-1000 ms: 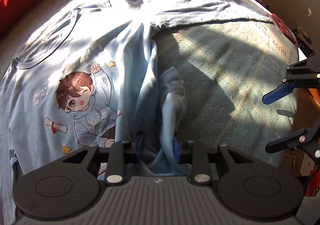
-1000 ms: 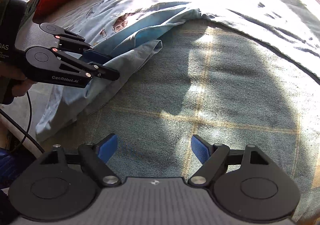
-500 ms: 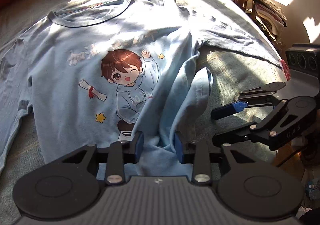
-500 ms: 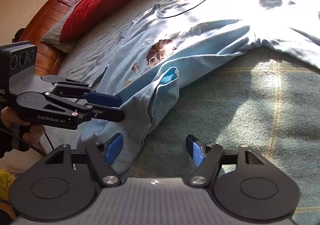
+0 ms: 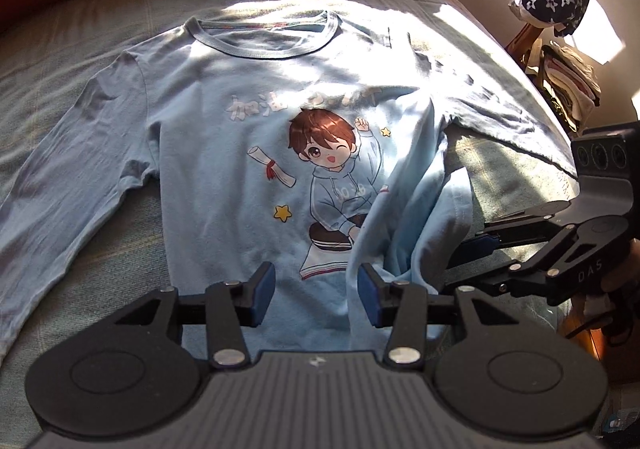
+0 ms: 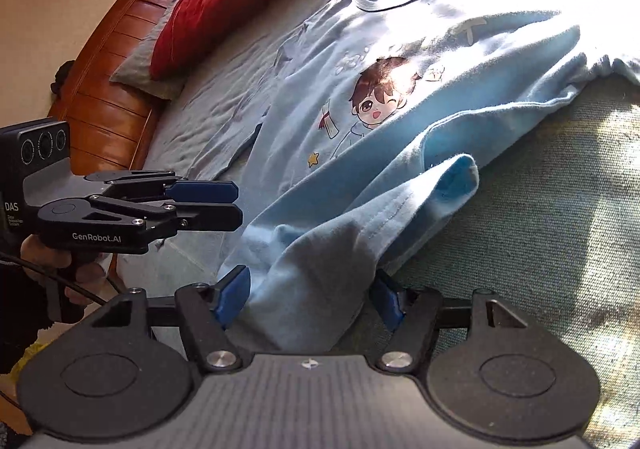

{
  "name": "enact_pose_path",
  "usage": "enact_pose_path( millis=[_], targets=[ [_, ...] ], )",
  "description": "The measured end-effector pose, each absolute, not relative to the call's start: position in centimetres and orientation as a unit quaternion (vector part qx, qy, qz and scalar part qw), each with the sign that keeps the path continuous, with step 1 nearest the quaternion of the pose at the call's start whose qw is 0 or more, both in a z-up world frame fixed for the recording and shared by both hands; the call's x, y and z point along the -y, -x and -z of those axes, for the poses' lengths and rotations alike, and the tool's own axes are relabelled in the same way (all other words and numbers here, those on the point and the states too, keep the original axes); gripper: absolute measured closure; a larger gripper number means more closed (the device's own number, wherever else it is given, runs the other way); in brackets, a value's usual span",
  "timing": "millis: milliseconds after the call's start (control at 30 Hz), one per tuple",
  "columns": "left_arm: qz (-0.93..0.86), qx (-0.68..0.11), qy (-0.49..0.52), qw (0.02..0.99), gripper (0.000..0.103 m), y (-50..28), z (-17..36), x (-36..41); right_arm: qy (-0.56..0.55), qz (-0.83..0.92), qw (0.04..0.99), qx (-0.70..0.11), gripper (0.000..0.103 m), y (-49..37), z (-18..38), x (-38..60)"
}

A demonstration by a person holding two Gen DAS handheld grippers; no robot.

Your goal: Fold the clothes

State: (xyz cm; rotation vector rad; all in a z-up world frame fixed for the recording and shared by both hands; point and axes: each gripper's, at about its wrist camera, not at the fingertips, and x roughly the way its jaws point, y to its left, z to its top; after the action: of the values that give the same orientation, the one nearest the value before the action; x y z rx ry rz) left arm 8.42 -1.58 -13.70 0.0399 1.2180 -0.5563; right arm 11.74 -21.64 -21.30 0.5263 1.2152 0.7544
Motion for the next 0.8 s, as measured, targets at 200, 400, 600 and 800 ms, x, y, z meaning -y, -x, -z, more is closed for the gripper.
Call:
enact_pose_path(
  millis=[200,400,600,800],
  targets=[
    [0.253,-0.566,-0.025,0.784,0.058,-8.1,14.1,1.0,-0.25,-0.317,0.743,-0.534,0.033,-12.3,20.4,22.8],
    [0.255,-0.565,-0.035,0.784,0.058,-7.9,14.4,1.2,-0.261,-0.288,0.753,-0.53,0.054,-12.6,20.2,23.7],
    [0.248,-0.57,-0.037,0.782,0.058,-7.6,14.5,0.5,-0.274,-0.25,0.747,-0.552,0.098,-12.5,21.4,24.1],
    [0.247,-0.577,-0.043,0.777,0.058,-7.0,14.7,0.2,-0.258,-0.212,0.744,-0.579,0.1,-9.1,19.6,25.4]
  ],
)
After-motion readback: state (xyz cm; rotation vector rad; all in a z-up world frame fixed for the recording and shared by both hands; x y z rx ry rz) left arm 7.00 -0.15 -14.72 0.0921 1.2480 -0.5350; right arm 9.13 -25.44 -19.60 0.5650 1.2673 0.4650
